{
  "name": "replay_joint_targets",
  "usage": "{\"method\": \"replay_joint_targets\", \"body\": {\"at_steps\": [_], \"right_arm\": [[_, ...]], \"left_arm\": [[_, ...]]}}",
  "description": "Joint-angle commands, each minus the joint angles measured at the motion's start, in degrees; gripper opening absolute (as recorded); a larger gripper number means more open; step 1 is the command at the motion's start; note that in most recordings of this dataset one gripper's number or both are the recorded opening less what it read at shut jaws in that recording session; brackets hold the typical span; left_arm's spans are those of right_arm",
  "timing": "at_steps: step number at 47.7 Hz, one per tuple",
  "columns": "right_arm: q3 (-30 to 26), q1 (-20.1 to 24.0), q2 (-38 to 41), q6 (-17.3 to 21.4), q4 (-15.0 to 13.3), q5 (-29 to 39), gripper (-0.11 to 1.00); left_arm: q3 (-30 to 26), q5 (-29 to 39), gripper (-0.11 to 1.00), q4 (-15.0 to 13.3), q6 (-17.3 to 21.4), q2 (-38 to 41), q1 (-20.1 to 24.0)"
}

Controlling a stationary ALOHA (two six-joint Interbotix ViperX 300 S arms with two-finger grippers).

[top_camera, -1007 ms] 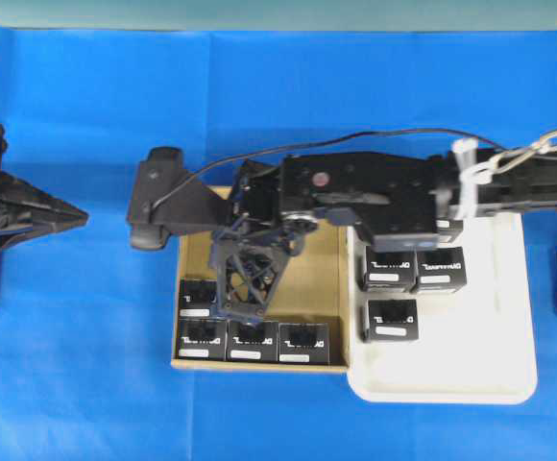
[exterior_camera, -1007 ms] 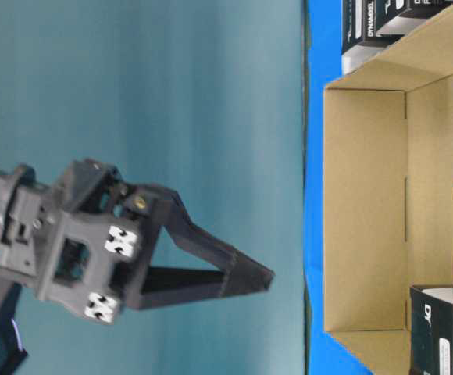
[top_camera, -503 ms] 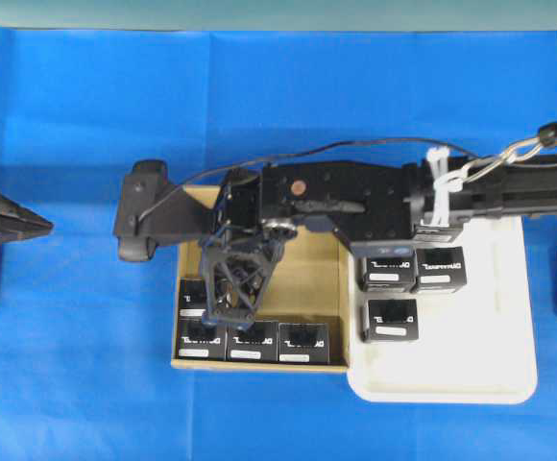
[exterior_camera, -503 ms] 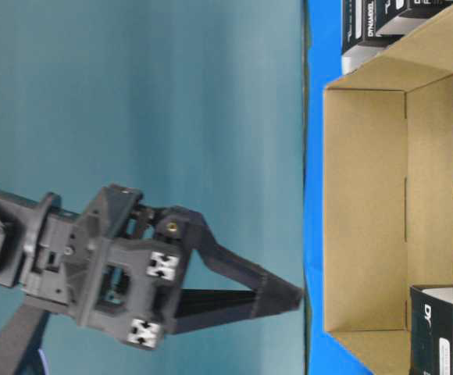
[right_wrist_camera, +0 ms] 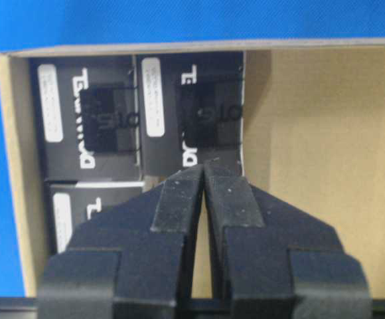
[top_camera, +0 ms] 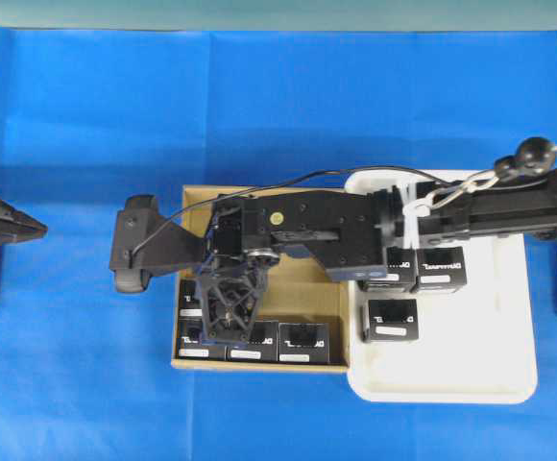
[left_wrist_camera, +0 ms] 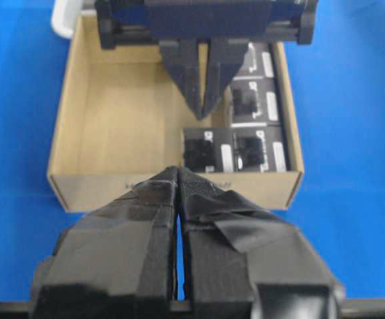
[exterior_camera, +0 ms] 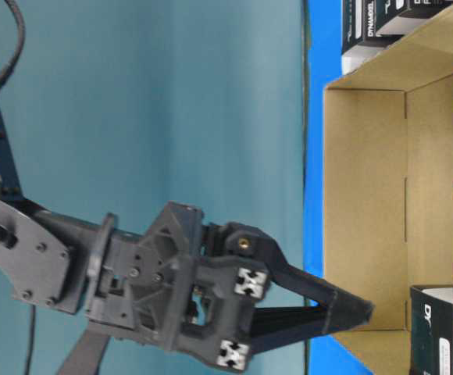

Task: Pick the box from inside the cardboard box.
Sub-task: 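Lower the open right gripper around the upper-left black package in the box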

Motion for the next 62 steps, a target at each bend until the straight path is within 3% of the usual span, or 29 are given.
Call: {"method": "replay_joint_targets", "body": {"at_steps": [1, 9, 14, 18, 23, 30, 40, 62], "right_arm": [[-1.32, -0.35, 0.53, -0.09, 0.18, -0.26, 0.14], [-4.04, -1.05, 2.11, -0.09, 1.32, 0.44, 0.29], [-5.89, -2.29, 2.99, -0.35, 6.06, 2.99, 0.58], [-7.29, -3.96, 3.69, -2.99, 10.90, 5.80, 0.82], [-9.23, -4.75, 4.48, -7.47, 12.92, 7.38, 0.98], [-11.60, -5.45, 6.33, -9.84, 13.71, 9.49, 0.97], [-12.83, -5.71, 8.79, -10.81, 17.23, 10.63, 0.97], [-12.39, -5.54, 11.07, -11.60, 17.23, 8.17, 0.97]], "left_arm": [[-1.05, 0.44, -0.01, 0.09, -0.09, -0.09, -0.26], [-1.14, 1.41, -0.01, 0.00, -0.18, -0.79, -0.26], [-1.23, 1.49, -0.01, 0.09, -0.09, -1.14, -0.26], [-1.41, 1.49, -0.01, 0.09, -0.09, -1.32, -0.26], [-1.41, 1.49, -0.01, 0.09, -0.09, -1.32, -0.26], [-1.41, 1.49, -0.01, 0.09, -0.09, -1.32, -0.26], [-1.41, 1.49, -0.01, 0.09, -0.09, -1.32, -0.26], [-1.41, 1.49, -0.01, 0.09, -0.09, -1.41, -0.26]]}}
